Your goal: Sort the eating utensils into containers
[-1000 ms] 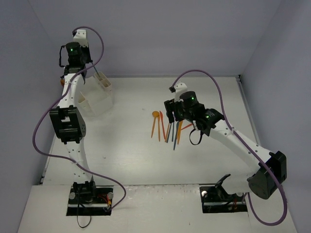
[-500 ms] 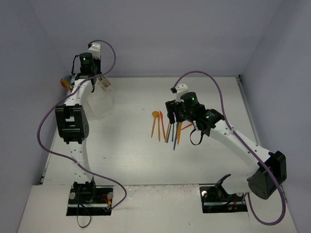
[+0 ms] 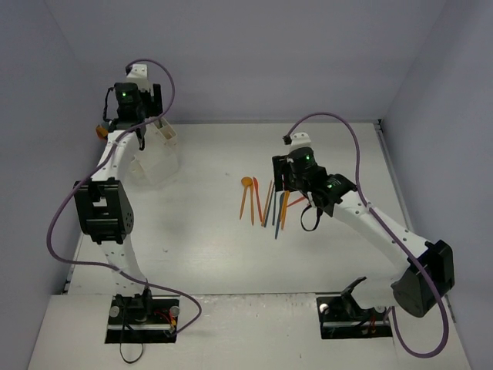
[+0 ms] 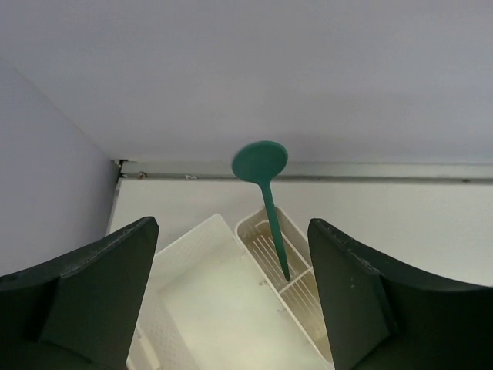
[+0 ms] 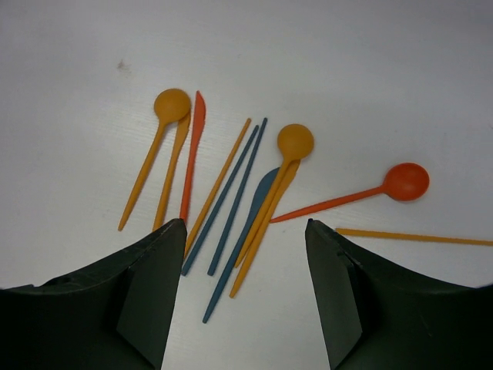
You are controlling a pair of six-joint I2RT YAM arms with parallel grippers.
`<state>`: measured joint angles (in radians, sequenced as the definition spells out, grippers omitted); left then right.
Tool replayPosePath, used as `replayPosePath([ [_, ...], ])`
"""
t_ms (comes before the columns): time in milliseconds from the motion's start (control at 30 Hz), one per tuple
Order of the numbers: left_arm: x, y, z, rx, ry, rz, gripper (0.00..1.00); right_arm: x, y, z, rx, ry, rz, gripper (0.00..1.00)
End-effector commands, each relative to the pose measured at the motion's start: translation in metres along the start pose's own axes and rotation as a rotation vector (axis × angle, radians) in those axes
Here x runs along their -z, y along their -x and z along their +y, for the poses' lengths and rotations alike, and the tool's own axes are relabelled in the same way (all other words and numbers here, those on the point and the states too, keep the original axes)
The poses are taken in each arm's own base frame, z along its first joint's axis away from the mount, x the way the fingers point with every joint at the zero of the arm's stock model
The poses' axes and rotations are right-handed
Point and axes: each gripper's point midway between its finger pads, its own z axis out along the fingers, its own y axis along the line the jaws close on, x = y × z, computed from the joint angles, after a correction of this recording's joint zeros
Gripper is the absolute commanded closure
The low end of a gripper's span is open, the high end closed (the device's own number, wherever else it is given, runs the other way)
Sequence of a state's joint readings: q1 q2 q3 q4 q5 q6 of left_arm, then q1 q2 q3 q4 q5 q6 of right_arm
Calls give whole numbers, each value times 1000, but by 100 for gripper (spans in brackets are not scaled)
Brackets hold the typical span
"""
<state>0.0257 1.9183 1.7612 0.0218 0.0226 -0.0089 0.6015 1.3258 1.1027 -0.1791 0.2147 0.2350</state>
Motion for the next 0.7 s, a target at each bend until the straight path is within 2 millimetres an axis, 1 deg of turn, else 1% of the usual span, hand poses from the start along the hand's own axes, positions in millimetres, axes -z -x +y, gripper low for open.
replayPosePath([
  [0, 83, 90, 3, 167, -6, -153, 20, -12, 22, -51, -229, -194, -73, 42],
  [33, 92, 84, 0, 199, -16, -124, 19, -16, 20, -60, -263, -212, -62, 43],
  [100, 122, 81, -7, 243, -50, -86, 19, -28, 12, -78, -330, -257, -29, 43],
  [133, 138, 75, -9, 260, -60, -65, 19, -33, 9, -84, -353, -272, -16, 43],
  [200, 164, 58, -16, 293, -86, -13, 18, -42, 3, -98, -403, -304, 10, 43],
  [233, 173, 49, -19, 311, -95, 16, 18, -49, -5, -106, -432, -329, 32, 43],
  [300, 197, 29, -26, 318, -112, 67, 18, -59, -16, -115, -474, -346, 69, 43],
  [333, 212, 19, -42, 295, -149, 96, 18, -64, -22, -120, -489, -360, 88, 43],
  [433, 252, -10, -69, 238, -219, 174, 18, -78, -38, -125, -525, -376, 136, 43],
  [467, 261, -17, -74, 239, -239, 190, 18, -81, -41, -128, -532, -387, 144, 43],
  [533, 285, -33, -82, 272, -284, 221, 18, -90, -51, -128, -553, -399, 172, 44],
  [600, 306, -38, -82, 298, -306, 211, 18, -96, -58, -129, -576, -409, 191, 45],
  [633, 313, -43, -84, 311, -317, 219, 18, -99, -62, -127, -594, -412, 200, 45],
  [667, 312, -53, -85, 314, -314, 245, 18, -102, -67, -127, -592, -417, 213, 45],
])
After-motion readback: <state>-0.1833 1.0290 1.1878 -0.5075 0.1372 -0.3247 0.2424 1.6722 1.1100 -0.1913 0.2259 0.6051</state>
